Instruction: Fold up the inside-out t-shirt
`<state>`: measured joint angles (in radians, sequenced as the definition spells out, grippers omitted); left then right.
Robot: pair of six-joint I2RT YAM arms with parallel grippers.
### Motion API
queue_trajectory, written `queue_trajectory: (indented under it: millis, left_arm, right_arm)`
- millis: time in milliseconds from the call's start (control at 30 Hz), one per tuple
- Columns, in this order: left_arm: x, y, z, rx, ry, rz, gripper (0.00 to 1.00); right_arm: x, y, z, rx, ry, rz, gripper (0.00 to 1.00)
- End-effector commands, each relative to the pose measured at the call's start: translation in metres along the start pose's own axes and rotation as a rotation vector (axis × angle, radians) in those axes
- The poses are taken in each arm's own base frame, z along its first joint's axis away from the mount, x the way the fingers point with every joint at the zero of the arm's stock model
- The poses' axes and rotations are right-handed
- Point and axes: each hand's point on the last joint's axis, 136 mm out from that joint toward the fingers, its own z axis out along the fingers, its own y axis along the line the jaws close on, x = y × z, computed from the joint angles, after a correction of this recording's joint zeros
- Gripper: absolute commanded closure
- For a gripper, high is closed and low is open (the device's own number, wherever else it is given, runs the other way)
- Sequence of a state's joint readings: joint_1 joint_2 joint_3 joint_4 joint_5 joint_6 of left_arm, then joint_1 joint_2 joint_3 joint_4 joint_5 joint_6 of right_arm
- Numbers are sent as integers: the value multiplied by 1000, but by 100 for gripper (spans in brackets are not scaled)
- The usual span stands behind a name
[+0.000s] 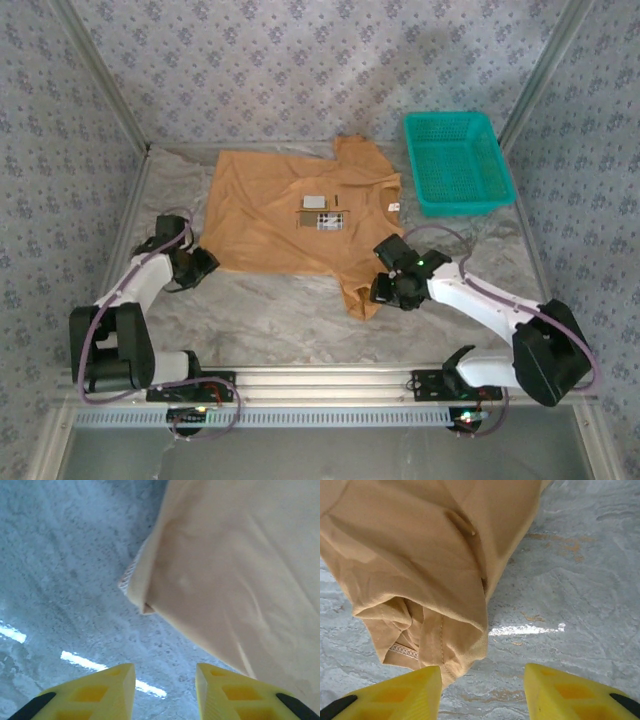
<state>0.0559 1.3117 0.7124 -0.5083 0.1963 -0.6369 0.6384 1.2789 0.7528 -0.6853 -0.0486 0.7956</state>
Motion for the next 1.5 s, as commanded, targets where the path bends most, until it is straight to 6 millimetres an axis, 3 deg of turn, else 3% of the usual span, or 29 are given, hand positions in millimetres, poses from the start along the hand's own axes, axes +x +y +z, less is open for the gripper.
queue_trajectory:
  millis: [0, 300, 833, 1000, 1100, 1167, 1333, 1467]
  left_arm:
    - [1, -2, -1, 25, 16, -5, 63]
    - [-11, 13, 4, -65, -32, 6, 64]
    - [-44, 10, 20, -123, -56, 20, 74]
    - [-46, 9, 23, -123, -52, 22, 83]
    - [-46, 8, 24, -117, -51, 25, 97]
    - [-48, 4, 20, -100, -66, 25, 100]
    - [-63, -21, -8, 13, -144, 31, 100]
    - [-80, -45, -35, 144, -166, -2, 100]
  right_arm:
    - [7, 0, 9, -5, 33, -6, 51]
    - [5, 11, 19, -13, 60, -15, 50]
    - [6, 16, 26, -5, 88, -25, 49]
    - [4, 18, 30, 0, 98, -29, 49]
    - [2, 18, 31, -1, 94, -25, 50]
    - [1, 16, 33, 4, 94, -19, 58]
    - [-15, 24, 29, -29, 54, -3, 100]
    - [-32, 29, 6, -50, 11, -15, 100]
